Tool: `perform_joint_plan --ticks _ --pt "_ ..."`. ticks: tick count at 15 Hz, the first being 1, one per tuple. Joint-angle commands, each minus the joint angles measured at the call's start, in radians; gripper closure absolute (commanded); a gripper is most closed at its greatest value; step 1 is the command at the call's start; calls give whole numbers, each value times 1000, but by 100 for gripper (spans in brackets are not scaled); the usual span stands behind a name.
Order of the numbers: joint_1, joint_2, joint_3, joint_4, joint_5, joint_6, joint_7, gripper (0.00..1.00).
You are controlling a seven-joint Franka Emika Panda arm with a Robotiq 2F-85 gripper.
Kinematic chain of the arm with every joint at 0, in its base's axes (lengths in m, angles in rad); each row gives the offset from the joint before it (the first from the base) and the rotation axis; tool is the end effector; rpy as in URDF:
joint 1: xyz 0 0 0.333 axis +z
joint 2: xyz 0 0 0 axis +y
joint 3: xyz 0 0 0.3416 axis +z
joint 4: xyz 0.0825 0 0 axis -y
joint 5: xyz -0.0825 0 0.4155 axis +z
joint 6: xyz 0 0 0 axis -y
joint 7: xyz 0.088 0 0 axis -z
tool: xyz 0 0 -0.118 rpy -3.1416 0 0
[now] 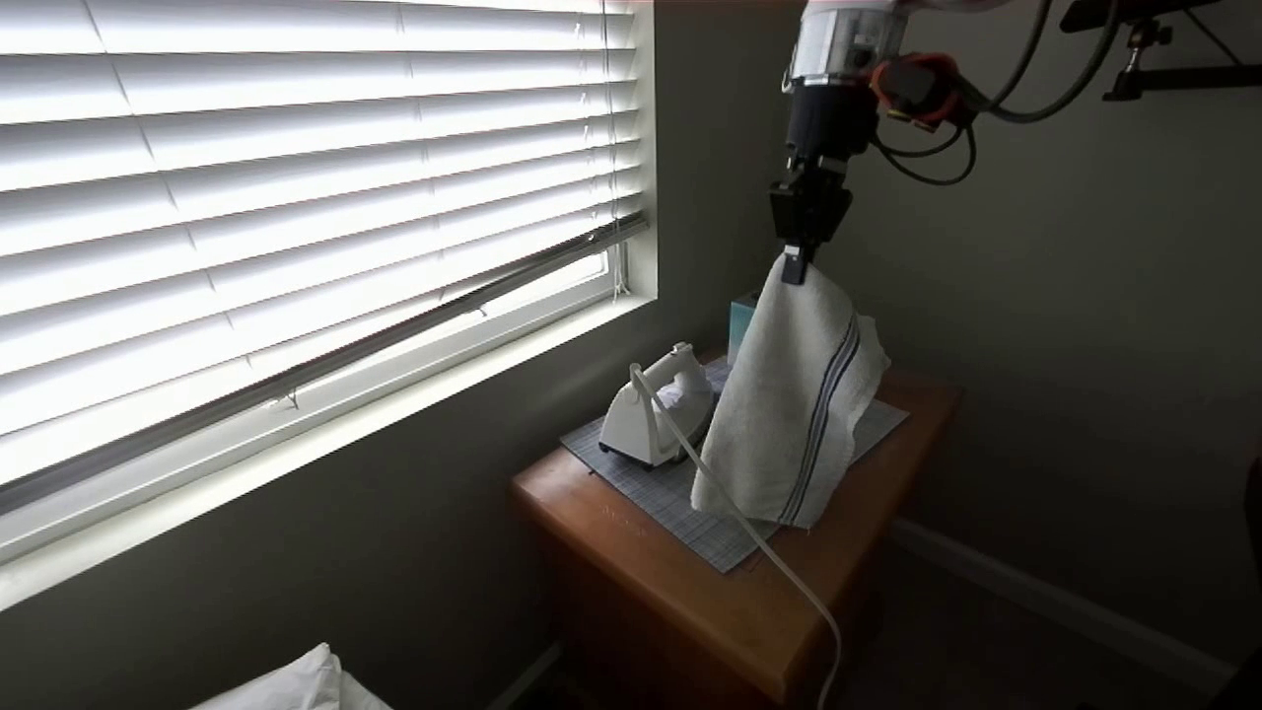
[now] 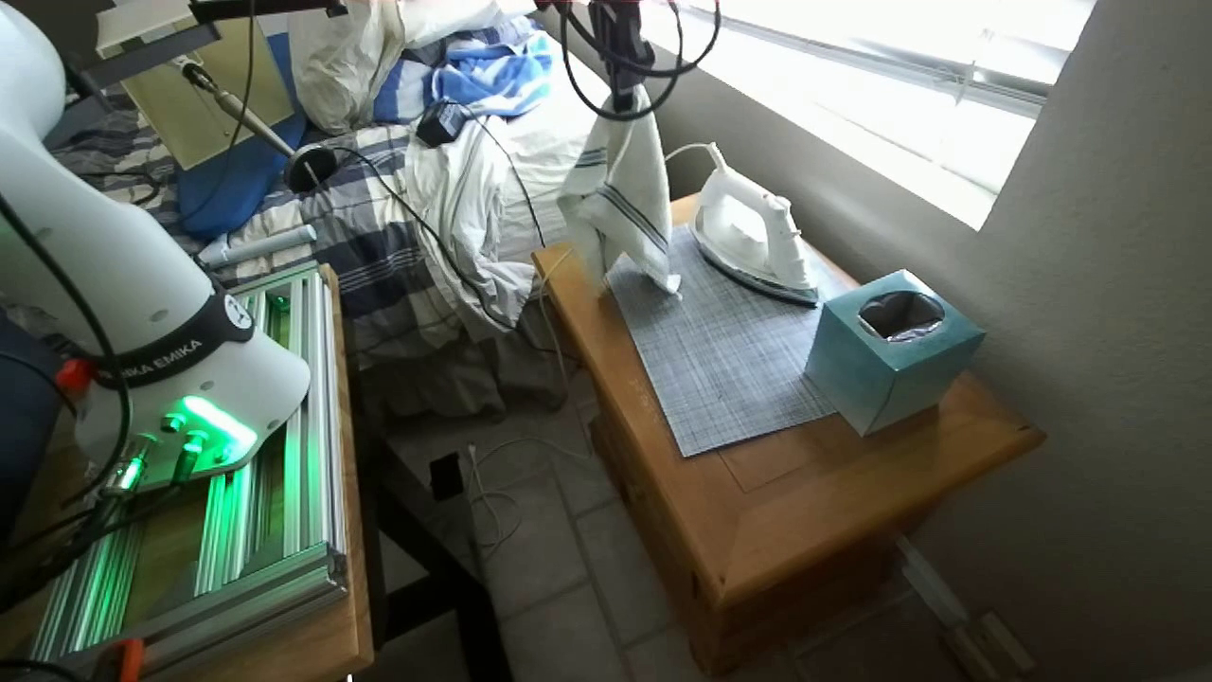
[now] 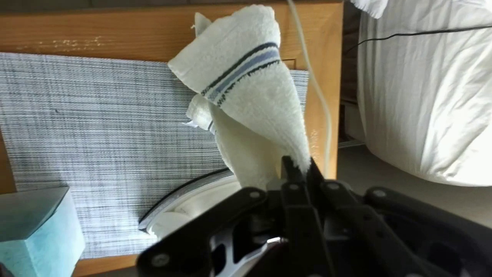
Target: Pick up the white towel twice and move it to the right.
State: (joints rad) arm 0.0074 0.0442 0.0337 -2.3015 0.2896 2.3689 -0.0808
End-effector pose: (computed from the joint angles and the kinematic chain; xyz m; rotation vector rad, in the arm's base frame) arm 0.5427 0.0278 0.3235 -2.9336 0.1231 -0.0397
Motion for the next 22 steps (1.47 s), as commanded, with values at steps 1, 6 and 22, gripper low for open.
perform_joint_plan --ticks 1,6,22 --pt "-38 142 -42 23 -38 118 -94 99" --pt "-99 336 -74 48 -63 266 -111 99" --pt "-111 605 -167 186 -120 485 217 51"
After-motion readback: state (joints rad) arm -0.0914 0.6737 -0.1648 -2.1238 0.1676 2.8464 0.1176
